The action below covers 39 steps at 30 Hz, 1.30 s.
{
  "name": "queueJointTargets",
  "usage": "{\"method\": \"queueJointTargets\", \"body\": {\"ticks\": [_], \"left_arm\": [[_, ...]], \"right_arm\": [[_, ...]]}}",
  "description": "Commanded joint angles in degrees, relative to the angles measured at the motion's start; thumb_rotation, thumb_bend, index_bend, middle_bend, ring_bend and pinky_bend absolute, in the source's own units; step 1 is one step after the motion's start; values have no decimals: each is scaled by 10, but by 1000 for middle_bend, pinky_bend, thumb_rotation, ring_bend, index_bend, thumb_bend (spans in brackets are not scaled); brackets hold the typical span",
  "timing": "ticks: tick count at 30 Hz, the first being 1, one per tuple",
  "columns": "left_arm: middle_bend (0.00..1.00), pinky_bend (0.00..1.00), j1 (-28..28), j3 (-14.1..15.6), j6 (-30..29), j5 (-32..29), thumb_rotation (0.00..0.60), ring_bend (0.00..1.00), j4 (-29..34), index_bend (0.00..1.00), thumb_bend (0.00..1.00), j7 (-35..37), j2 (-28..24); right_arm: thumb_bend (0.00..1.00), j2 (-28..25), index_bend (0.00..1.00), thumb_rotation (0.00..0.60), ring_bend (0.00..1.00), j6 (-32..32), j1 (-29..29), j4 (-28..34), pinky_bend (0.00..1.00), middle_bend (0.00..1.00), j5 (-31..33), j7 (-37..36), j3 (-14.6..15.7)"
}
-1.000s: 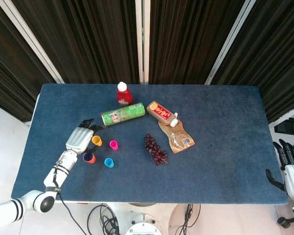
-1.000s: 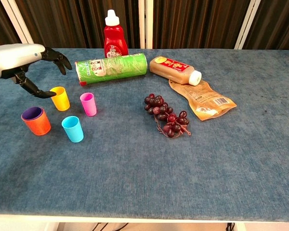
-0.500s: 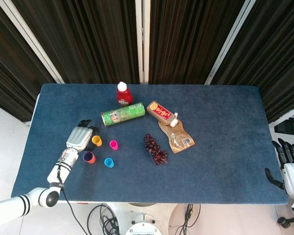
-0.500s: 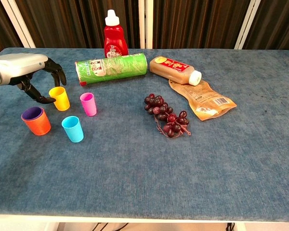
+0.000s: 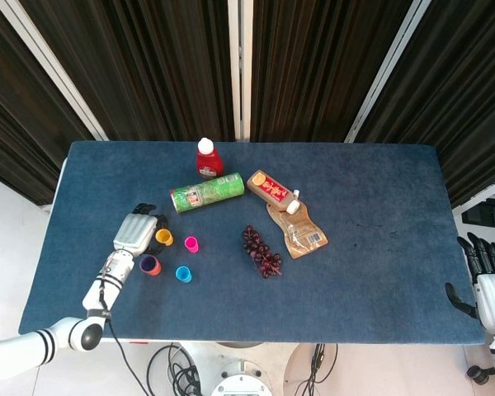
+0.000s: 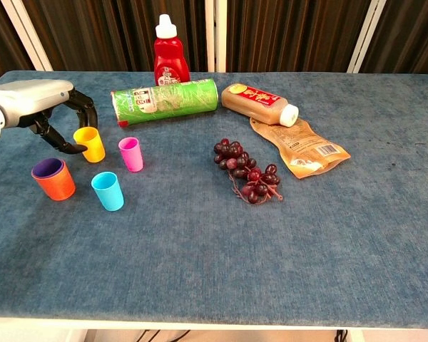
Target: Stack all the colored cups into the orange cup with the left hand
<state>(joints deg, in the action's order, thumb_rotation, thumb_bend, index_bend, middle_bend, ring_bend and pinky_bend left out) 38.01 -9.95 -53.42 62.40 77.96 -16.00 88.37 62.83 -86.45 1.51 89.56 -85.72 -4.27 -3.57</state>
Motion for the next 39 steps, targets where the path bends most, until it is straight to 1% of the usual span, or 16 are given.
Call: {"method": "queueJointTargets", "body": {"ticks": [1,5,9,11,15,20,26,39], "left_arm": [[472,133,-6,-6,-21,10,600,134,26,465,268,7,-15],[481,133,-21,-7,-55,23,600,134,78,474,268,6,-47],[484,133,-43,10,-73,28,600,134,148,477,265,-4,-93],[484,132,-53,19,-84,34,600,134,175,477,264,-12,-114],[487,132,-73,33,-102,38,600,136,216,481,263,-16,-143],[489,133,-90,50,-115,49,600,146,247,483,262,-18,-164],[490,133,-102,67,-121,59,600,146,250,486,262,-22,-164],[490,133,-111,67,-109,57,600,146,221,484,262,16,-144]], "right_arm": [[295,-1,0,600,0,0,-1,0,0,0,2,-1,0],[295,-1,0,600,0,0,-1,-1,0,0,0,-3,1],[295,1,0,600,0,1,0,-4,0,0,2,0,-1],[295,7,0,600,0,-5,0,-11,0,0,3,15,-4],[295,13,0,600,0,-6,0,-12,0,0,1,19,-3],[295,15,0,600,0,-7,1,-12,0,0,0,27,-4],[296,17,0,600,0,-8,1,-8,0,0,-3,30,-2],[296,12,0,600,0,-6,0,-3,0,0,-1,28,-1]]}}
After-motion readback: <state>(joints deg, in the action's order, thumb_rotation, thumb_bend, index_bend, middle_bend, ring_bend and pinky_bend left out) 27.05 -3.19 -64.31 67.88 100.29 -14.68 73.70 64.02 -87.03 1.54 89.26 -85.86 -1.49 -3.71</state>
